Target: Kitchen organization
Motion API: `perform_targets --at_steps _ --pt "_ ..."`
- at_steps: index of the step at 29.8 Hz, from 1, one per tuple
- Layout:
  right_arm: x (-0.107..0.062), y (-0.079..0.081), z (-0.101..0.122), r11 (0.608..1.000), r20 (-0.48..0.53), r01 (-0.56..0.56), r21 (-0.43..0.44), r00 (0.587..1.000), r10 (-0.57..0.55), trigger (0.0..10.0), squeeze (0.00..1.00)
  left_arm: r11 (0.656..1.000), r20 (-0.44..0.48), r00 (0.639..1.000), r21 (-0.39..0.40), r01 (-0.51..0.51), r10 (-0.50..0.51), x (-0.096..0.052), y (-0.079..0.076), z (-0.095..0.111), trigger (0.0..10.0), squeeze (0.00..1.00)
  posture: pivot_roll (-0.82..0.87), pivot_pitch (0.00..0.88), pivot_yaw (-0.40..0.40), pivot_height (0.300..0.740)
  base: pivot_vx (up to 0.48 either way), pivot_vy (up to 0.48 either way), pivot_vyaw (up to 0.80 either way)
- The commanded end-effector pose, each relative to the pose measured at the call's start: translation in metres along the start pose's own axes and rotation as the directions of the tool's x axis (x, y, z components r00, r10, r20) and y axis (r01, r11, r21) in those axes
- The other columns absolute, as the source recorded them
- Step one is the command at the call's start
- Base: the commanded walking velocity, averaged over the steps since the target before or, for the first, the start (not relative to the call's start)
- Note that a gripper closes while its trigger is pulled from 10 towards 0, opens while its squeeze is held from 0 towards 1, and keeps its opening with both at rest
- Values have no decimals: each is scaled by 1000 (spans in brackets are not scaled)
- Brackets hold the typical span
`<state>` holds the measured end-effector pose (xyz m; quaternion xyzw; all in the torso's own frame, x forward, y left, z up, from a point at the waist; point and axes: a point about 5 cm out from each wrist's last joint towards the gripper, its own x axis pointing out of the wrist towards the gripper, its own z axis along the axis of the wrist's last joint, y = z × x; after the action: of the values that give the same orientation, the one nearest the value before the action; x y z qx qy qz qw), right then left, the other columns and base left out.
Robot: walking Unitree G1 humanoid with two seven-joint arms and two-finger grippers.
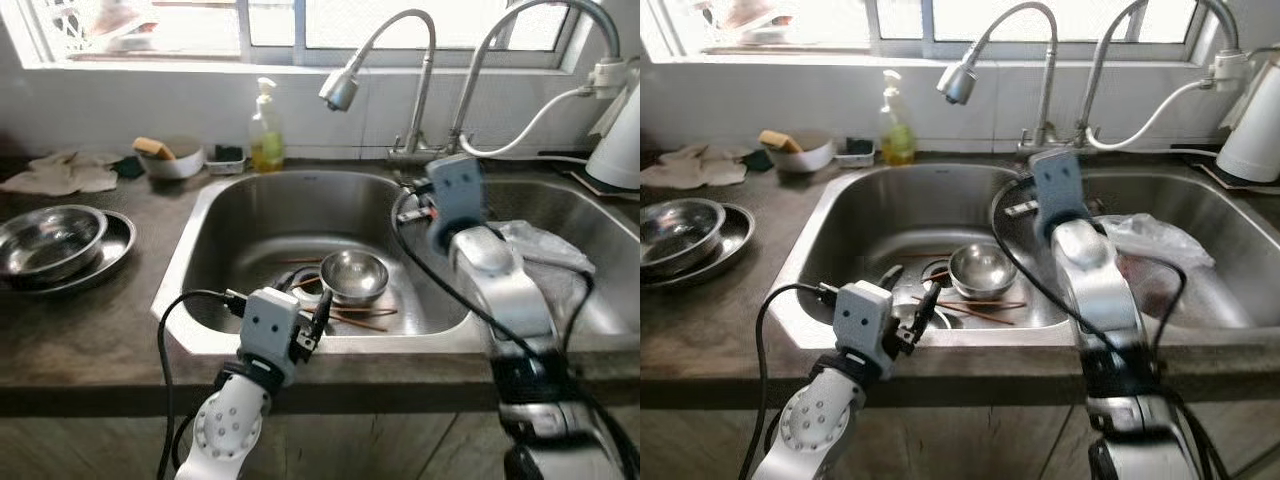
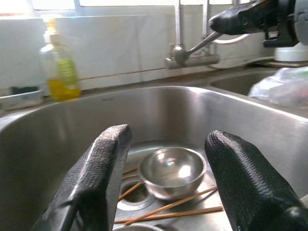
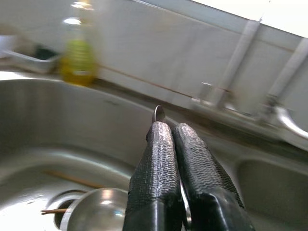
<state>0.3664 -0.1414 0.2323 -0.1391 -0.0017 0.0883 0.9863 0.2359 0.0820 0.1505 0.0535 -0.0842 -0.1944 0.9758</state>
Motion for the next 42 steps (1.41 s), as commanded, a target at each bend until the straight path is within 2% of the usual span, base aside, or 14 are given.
perform_targets --at_steps 1,4,10,12,13,22,23,24,25,29,33,38,40,42 --pt "5 -2 -13 1000 -84 -16 -13 996 14 10000 0 1000 0 1000 4 -2 2 -1 -1 2 10000 0 48 19 -81 740 0 0 0" --pt "11 3 -28 999 -179 -46 -16 983 42 10000 0 1000 -4 1000 3 -11 11 -3 -1 1 10000 0 62 30 -83 740 0 0 0" --pt "10 9 -46 998 -270 -66 3 961 65 10000 0 1000 -10 1000 2 -17 17 -7 -1 2 10000 0 71 49 -88 740 0 0 0" --pt "10 10 -50 997 -286 -74 3 956 72 10000 55 1000 -11 1000 2 -19 19 -7 -1 2 10000 0 70 49 -91 740 0 0 0" --pt "9 11 -54 998 -298 -67 12 952 67 10000 1000 1000 -13 1000 2 -21 21 -8 -1 2 10000 0 68 55 -92 740 0 0 0" --pt "5 10 -51 998 -276 -51 32 959 58 10000 1000 1000 -16 1000 -4 -24 24 -8 -1 2 10000 0 67 50 -96 740 0 0 0" --pt "4 10 -49 998 -250 -49 44 966 58 10000 353 1000 -16 1000 -3 -24 24 -8 -1 2 10000 0 69 48 -93 740 0 0 0" --pt "3 11 -47 998 -231 -47 52 971 58 10000 353 1000 -15 1000 -3 -25 25 -7 -2 2 10000 0 70 47 -97 740 0 0 0" --pt "1 11 -43 998 -197 -41 57 979 52 10000 0 1000 -14 1000 -3 -25 25 -7 -1 2 10000 0 73 44 -100 740 0 0 0" --pt "-5 11 -35 997 -119 -20 80 992 30 10000 0 1000 -13 1000 -1 -27 27 -7 -1 2 10000 0 73 43 -97 740 0 0 0" --pt "-28 9 -16 988 70 31 153 997 -42 10000 0 1000 -11 1000 1 -25 25 -6 0 2 10000 0 65 30 -85 740 0 0 0" --pt "-44 5 -7 985 136 62 163 987 -85 10000 0 1000 -10 1000 5 -18 18 -5 1 2 10000 0 54 22 -80 740 0 0 0" --pt "-62 3 -6 983 178 96 159 976 -124 10000 0 1000 -10 1000 7 -10 10 -5 2 1 10000 0 44 14 -68 740 0 0 0" --pt "-66 2 -7 981 181 108 159 974 -137 10000 0 1000 -10 1000 8 -6 6 -5 2 1 10000 0 44 14 -68 740 0 0 0"
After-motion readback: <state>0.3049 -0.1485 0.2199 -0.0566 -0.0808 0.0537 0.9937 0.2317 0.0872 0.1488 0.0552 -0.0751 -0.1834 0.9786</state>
